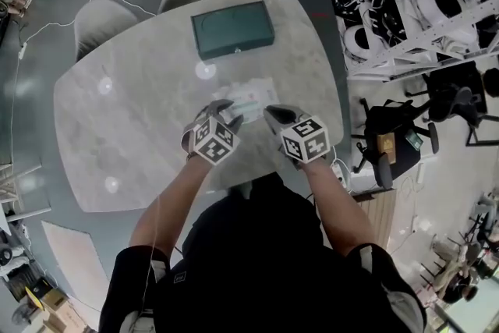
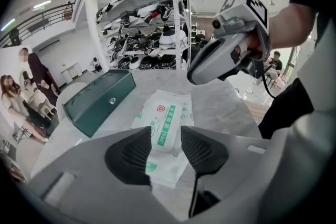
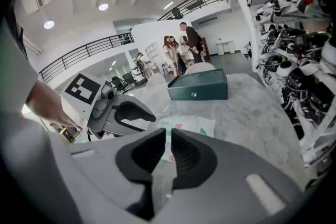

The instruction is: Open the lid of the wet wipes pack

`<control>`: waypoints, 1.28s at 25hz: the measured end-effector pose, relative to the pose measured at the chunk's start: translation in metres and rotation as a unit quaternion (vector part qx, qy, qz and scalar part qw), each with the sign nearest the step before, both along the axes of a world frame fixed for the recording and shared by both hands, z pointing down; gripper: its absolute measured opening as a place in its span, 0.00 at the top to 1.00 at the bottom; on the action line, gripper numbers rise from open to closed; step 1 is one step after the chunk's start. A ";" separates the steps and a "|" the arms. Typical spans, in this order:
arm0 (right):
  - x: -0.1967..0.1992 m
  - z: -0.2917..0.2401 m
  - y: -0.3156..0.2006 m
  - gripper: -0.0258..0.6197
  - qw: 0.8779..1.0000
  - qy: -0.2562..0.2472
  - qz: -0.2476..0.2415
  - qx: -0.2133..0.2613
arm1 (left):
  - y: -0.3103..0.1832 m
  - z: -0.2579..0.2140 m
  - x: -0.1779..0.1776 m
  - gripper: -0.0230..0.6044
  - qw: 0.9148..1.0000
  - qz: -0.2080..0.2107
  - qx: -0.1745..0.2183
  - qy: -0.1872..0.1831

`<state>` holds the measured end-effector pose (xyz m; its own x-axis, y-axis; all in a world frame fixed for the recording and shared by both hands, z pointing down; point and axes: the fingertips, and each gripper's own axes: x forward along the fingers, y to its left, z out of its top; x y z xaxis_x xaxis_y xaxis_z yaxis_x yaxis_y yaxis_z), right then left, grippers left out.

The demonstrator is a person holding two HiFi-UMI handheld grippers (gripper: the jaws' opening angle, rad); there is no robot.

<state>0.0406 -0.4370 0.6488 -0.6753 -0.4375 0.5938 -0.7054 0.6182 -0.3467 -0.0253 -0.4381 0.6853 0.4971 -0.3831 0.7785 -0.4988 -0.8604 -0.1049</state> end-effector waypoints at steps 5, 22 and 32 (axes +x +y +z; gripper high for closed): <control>0.004 0.030 -0.017 0.91 0.999 0.026 -0.014 -0.021 | -0.010 0.019 0.007 0.68 0.999 0.011 -0.008 -0.032; -0.002 0.080 -0.029 0.89 0.992 0.093 -0.079 -0.044 | -0.014 0.034 0.023 0.68 0.988 0.091 0.028 -0.125; -0.005 0.083 -0.027 0.89 0.988 0.118 -0.094 -0.026 | -0.014 0.038 0.028 0.66 0.985 0.110 0.024 -0.132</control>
